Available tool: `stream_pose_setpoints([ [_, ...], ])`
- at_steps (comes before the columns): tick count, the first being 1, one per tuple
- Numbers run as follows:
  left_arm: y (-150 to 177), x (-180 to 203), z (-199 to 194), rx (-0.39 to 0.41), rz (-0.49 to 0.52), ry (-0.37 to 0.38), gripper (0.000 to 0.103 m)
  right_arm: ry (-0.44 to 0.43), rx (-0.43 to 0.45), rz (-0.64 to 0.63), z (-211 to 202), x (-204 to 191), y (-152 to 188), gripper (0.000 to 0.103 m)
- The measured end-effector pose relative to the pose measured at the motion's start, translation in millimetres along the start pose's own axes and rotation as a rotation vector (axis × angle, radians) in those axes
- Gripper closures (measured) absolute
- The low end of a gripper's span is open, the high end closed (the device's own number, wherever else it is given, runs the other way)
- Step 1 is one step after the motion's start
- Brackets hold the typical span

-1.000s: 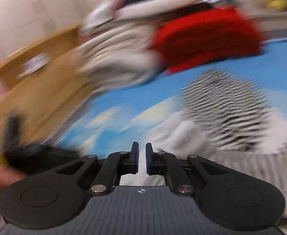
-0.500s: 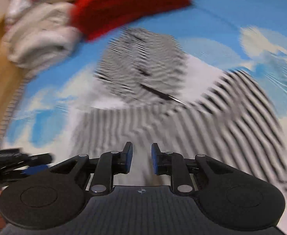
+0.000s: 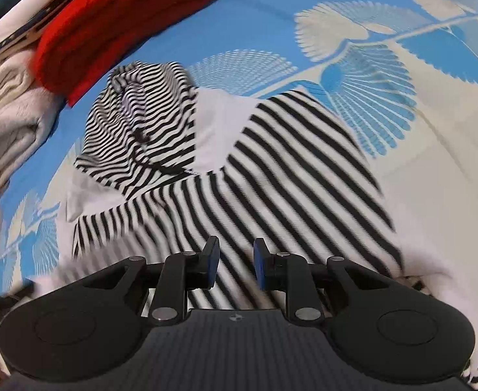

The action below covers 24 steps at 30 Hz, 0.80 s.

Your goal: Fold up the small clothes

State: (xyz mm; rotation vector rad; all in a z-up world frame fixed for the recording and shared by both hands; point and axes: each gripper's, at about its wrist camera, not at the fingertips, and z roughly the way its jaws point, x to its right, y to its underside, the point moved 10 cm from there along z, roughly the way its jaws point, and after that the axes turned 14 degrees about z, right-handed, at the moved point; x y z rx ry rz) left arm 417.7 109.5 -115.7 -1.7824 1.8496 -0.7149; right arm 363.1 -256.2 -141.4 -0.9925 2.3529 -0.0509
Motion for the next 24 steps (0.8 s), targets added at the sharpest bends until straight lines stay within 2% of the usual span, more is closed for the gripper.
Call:
stream_pose_setpoints([
  [1,8.8,-4.2,8.7,-0.06,-0.016,-0.013,0.096,0.01,-0.001,0.022,1.8,4.9,-0.7,0.079],
  [3,31.2,-4.7,27.3,-0.195,-0.02,0.007,0.095,0.057,-0.02,0.068,8.3,20.0,2.1,0.079],
  [5,31.9,-3.8,25.8,-0.179,-0.029,-0.007,0.095,0.121,-0.033,0.12,14.5,39.7,4.6,0.079],
  [8,22.5,19.4,19.1,-0.127,0.038,0.067,0.09,0.171,-0.025,0.173,17.3,57.2,3.0,0.079],
  [9,26.0,27.2,21.9,-0.139,0.036,0.106,0.086,0.174,-0.02,0.182,16.0,58.5,1.6,0.079],
  [10,33.2,32.4,25.9,-0.172,0.021,0.145,0.08,0.173,-0.013,0.185,13.9,57.8,0.4,0.079],
  [11,42.9,36.5,32.2,-0.224,-0.001,0.167,0.08,0.17,-0.004,0.182,11.7,55.6,-0.7,0.079],
  [13,67.2,33.2,47.6,-0.334,-0.044,0.144,0.08,0.164,0.007,0.16,10.7,49.3,-1.7,0.079],
  [14,71.4,30.0,50.8,-0.349,-0.046,0.124,0.08,0.167,0.004,0.153,12.5,48.5,-1.9,0.079],
  [16,65.2,30.9,47.5,-0.32,-0.004,0.093,0.08,0.186,-0.005,0.166,15.0,52.2,-2.7,0.079],
  [18,53.5,33.3,40.1,-0.267,0.032,0.056,0.08,0.213,0.07,0.104,6.4,45.1,-11.0,0.079],
  [20,50.4,36.8,37.0,-0.249,0.028,0.052,0.08,0.167,0.16,-0.02,-7.7,20.2,-18.8,0.075],
  [22,49.9,42.4,36.6,-0.251,-0.004,0.062,0.08,0.094,0.165,-0.086,-11.1,0.1,-18.2,0.06],
  [24,48.4,47.8,38.9,-0.251,-0.03,0.06,0.08,0.09,0.132,-0.116,-4.2,-4.6,-13.3,0.059],
])
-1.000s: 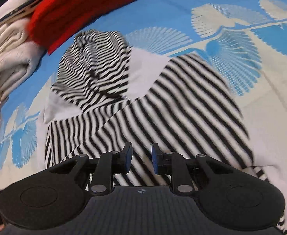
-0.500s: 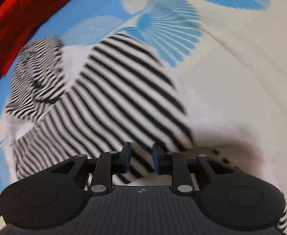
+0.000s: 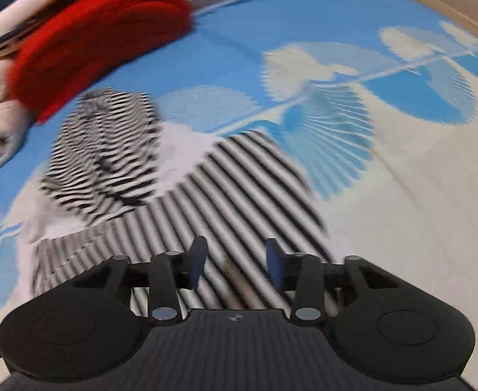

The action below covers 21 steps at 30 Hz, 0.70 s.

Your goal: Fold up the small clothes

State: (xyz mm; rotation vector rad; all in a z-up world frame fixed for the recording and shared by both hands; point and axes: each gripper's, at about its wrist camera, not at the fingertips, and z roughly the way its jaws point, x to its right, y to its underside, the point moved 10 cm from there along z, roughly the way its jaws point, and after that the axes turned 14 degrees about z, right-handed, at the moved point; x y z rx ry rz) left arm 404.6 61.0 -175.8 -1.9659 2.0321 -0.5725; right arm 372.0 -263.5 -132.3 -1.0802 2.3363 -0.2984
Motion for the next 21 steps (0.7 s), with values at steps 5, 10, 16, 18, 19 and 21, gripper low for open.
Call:
stream_pose_setpoints([
  [5,-2.9,12.1,-7.0,0.026,-0.03,0.016,0.074,0.053,-0.107,-0.047,26.9,3.7,23.9,0.059],
  [10,10.0,4.6,12.5,-0.046,-0.054,0.014,0.069,0.081,-0.128,-0.08,35.5,2.5,35.1,0.058],
  [16,6.0,-2.0,6.9,-0.017,-0.051,-0.008,0.069,0.054,-0.102,-0.077,30.2,-4.4,24.9,0.057],
  [18,4.6,-2.5,6.2,-0.015,-0.042,-0.013,0.069,0.064,-0.127,-0.049,35.5,2.6,24.5,0.057],
  [19,5.4,-2.7,7.7,-0.024,-0.045,-0.009,0.069,0.067,-0.135,-0.038,35.6,6.0,24.4,0.057],
  [21,6.6,-3.5,8.9,-0.033,-0.054,-0.005,0.069,0.063,-0.138,-0.032,35.3,7.3,23.5,0.057],
])
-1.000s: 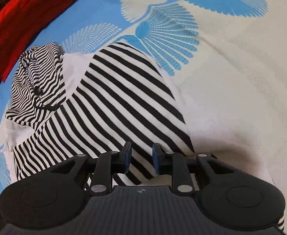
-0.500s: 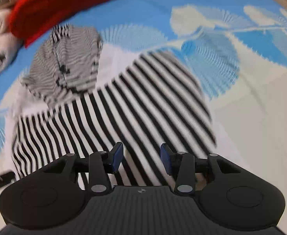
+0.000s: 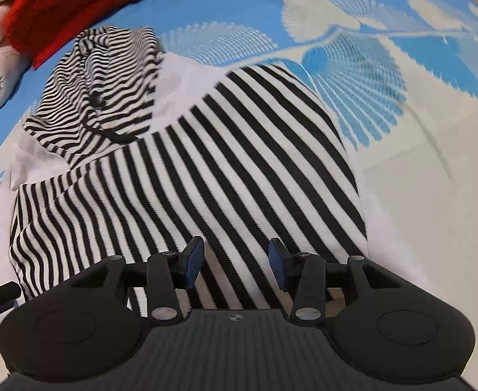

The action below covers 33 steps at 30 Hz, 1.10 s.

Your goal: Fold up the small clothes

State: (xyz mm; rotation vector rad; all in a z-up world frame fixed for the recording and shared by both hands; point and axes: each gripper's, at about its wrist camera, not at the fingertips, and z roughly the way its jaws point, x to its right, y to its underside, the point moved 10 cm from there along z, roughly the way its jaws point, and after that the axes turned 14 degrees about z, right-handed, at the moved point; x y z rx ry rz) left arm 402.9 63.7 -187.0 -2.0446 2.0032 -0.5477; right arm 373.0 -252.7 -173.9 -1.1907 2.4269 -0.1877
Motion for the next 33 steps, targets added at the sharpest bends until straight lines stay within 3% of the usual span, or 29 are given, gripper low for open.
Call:
stream_pose_setpoints([
  [7,-20.8,6.8,-26.7,0.129,0.098,-0.125,0.065,0.022,0.121,-0.098,-25.2,-7.5,-13.1,0.057],
  [11,-28.3,16.7,-42.2,0.192,0.122,-0.136,0.059,0.045,0.199,-0.169,-38.9,-7.5,-22.3,0.057],
  [17,-39.6,34.6,-62.1,0.287,0.161,-0.136,0.051,0.052,0.211,-0.17,-45.5,2.8,-25.0,0.057],
  [23,-44.7,42.4,-69.2,0.318,0.173,-0.159,0.051,0.049,0.224,-0.168,-51.5,5.8,-26.6,0.057],
  [33,-45.9,35.8,-64.7,0.304,0.18,-0.231,0.048,0.049,0.256,-0.212,-56.9,-4.4,-25.4,0.057],
])
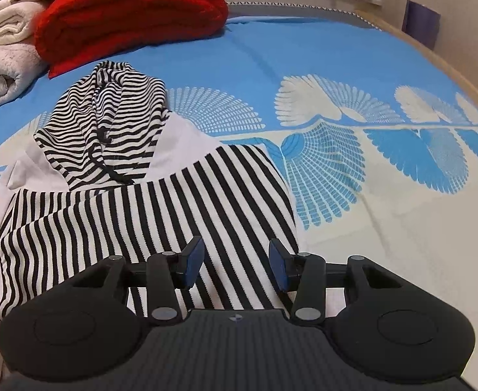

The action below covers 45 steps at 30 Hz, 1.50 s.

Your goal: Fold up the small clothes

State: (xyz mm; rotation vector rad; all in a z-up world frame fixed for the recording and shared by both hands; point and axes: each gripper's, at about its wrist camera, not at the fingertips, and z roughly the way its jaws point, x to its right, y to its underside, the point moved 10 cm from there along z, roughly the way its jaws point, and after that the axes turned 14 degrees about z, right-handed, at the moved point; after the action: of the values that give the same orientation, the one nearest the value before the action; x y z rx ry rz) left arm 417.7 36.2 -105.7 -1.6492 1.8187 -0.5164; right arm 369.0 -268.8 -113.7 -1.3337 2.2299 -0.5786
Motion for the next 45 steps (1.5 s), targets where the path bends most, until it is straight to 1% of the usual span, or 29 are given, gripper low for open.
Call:
stream_pose_setpoints([
  [4,0.5,-6.7,4.8,-0.009,0.0,-0.016,0.048,-0.012,0.028,-0.016,-5.4,-5.1,-4.5,0.057],
  [7,2.6,-12.1,9.6,-0.019,-0.014,-0.006,0.048,-0.02,0.045,-0.026,-9.9,-6.7,-8.9,0.057],
  [11,9.1,-22.5,18.2,-0.045,-0.046,-0.002,0.048,-0.031,0.057,-0.002,-15.6,-2.7,-18.2,0.057],
  [14,11.5,-30.9,20.8,-0.036,-0.081,0.007,0.051,-0.039,0.068,0.017,-19.6,3.2,-26.4,0.057],
  [15,11.4,-32.8,21.5,-0.027,-0.083,0.016,0.054,-0.041,0.068,0.03,-20.4,6.6,-28.9,0.057],
  [16,10.8,-33.8,22.5,-0.018,-0.082,0.023,0.062,-0.04,0.064,0.042,-20.3,9.8,-30.6,0.057],
  [17,10.7,-35.9,22.7,-0.007,-0.081,0.028,0.066,-0.042,0.058,0.053,-20.0,12.5,-31.6,0.057],
  [18,10.2,-37.2,22.7,0.003,-0.077,0.032,0.074,-0.047,0.053,0.063,-20.2,15.0,-33.1,0.058],
  [19,9.8,-37.9,23.2,0.01,-0.068,0.039,0.085,-0.05,0.051,0.069,-20.6,16.3,-34.4,0.058],
  [21,9.2,-39.0,24.2,0.028,-0.056,0.067,0.098,-0.063,0.044,0.077,-22.1,18.8,-36.4,0.058],
  [23,7.6,-39.9,24.6,0.052,-0.037,0.07,0.098,-0.089,0.037,0.074,-24.0,18.5,-37.6,0.064],
  [25,5.2,-39.9,25.8,0.076,0.004,0.06,0.099,-0.108,0.031,0.055,-24.8,17.5,-38.4,0.078],
  [26,4.2,-40.1,26.5,0.082,0.014,0.059,0.099,-0.113,0.027,0.044,-25.0,16.9,-38.3,0.082],
  [28,0.3,-39.6,30.9,0.076,0.007,0.084,0.099,-0.127,0.021,0.02,-25.1,15.3,-39.1,0.086],
  [29,-4.6,-38.4,34.7,0.073,0.003,0.103,0.099,-0.128,0.021,0.008,-24.7,15.8,-40.2,0.087],
  [31,-22.0,-35.6,44.1,0.079,0.021,0.11,0.099,-0.123,0.017,-0.007,-23.4,17.8,-41.5,0.087],
  [33,-46.4,-32.3,57.1,0.083,0.025,0.118,0.098,-0.119,0.005,-0.007,-20.5,21.1,-41.8,0.087],
  [36,-89.9,-26.6,80.5,0.08,0.028,0.128,0.098,-0.089,-0.018,-0.01,-11.0,27.7,-40.2,0.087],
  [39,-134.5,-25.3,114.6,0.075,0.006,0.129,0.098,-0.054,-0.03,-0.019,-2.1,32.8,-39.1,0.087],
  [41,-159.8,-24.6,145.6,0.057,-0.021,0.134,0.098,-0.039,-0.035,-0.028,2.6,34.0,-39.4,0.087],
  [42,-170.3,-24.3,161.6,0.048,-0.026,0.13,0.098,-0.037,-0.037,-0.028,4.1,34.3,-40.3,0.087],
  [45,-193.7,-20.8,207.1,0.017,0.003,0.1,0.098,-0.03,-0.045,-0.001,9.3,37.6,-43.4,0.087],
])
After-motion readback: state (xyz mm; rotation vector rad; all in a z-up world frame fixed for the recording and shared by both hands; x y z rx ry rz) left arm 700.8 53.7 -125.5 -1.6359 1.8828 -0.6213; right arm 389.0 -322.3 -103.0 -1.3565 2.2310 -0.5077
